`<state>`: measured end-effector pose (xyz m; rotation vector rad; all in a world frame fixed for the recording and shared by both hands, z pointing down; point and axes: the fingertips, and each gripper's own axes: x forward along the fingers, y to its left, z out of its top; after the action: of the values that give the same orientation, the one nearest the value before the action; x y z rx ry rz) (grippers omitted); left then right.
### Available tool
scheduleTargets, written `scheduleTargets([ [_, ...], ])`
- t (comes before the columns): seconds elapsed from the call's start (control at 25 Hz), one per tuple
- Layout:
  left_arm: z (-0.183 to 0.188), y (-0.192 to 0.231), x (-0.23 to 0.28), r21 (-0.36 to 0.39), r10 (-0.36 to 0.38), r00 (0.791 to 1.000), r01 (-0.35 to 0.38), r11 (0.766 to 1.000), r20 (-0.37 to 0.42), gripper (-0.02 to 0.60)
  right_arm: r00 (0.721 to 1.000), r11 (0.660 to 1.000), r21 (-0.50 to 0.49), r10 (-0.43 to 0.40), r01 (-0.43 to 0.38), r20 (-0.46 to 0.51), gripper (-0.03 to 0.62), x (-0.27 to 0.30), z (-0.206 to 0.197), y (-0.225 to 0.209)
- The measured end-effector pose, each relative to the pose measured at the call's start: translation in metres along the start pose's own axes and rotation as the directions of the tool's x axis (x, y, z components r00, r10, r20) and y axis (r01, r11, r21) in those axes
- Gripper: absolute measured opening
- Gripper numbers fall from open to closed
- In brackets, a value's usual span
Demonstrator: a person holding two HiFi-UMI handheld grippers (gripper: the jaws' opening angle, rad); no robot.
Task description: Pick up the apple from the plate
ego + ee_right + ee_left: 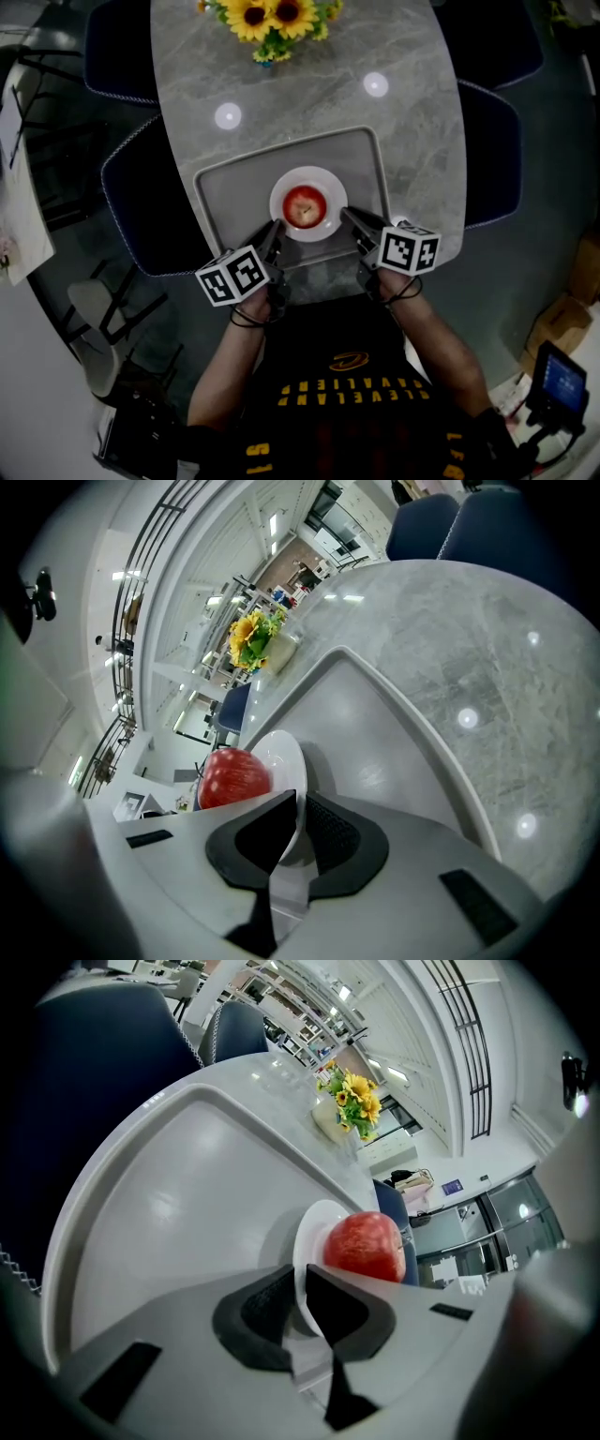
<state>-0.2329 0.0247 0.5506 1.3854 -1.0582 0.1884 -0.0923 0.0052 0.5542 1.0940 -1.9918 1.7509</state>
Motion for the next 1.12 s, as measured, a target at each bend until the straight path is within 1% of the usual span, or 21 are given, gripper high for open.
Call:
scheduleTargets([
  [0.16, -0.003, -0.007, -0.002, 0.015, -0.016, 1.000, 0.016, 1.000, -0.005, 0.041, 1.000, 1.000, 0.003, 0.004, -0.004, 0.021, 0.041, -0.006, 0.002, 0.000],
  [0.4, -0.012, -0.024, -0.004, 0.013, -0.039, 0.999, 0.040, 0.999, -0.018, 0.040, 0.999, 0.999, 0.035, 0.009, -0.011, 0.052, 0.041, -0.025, 0.002, -0.004],
  [0.76, -0.018, -0.056, -0.006, 0.031, -0.065, 0.998, 0.064, 0.997, 0.021, 0.034, 0.996, 0.999, 0.035, 0.036, -0.039, 0.081, 0.041, -0.056, 0.005, -0.009],
  [1.12, -0.045, -0.093, 0.004, 0.008, -0.045, 0.996, 0.045, 0.999, 0.082, 0.034, 0.996, 0.997, 0.005, 0.075, -0.075, 0.044, 0.041, -0.091, 0.019, -0.031],
])
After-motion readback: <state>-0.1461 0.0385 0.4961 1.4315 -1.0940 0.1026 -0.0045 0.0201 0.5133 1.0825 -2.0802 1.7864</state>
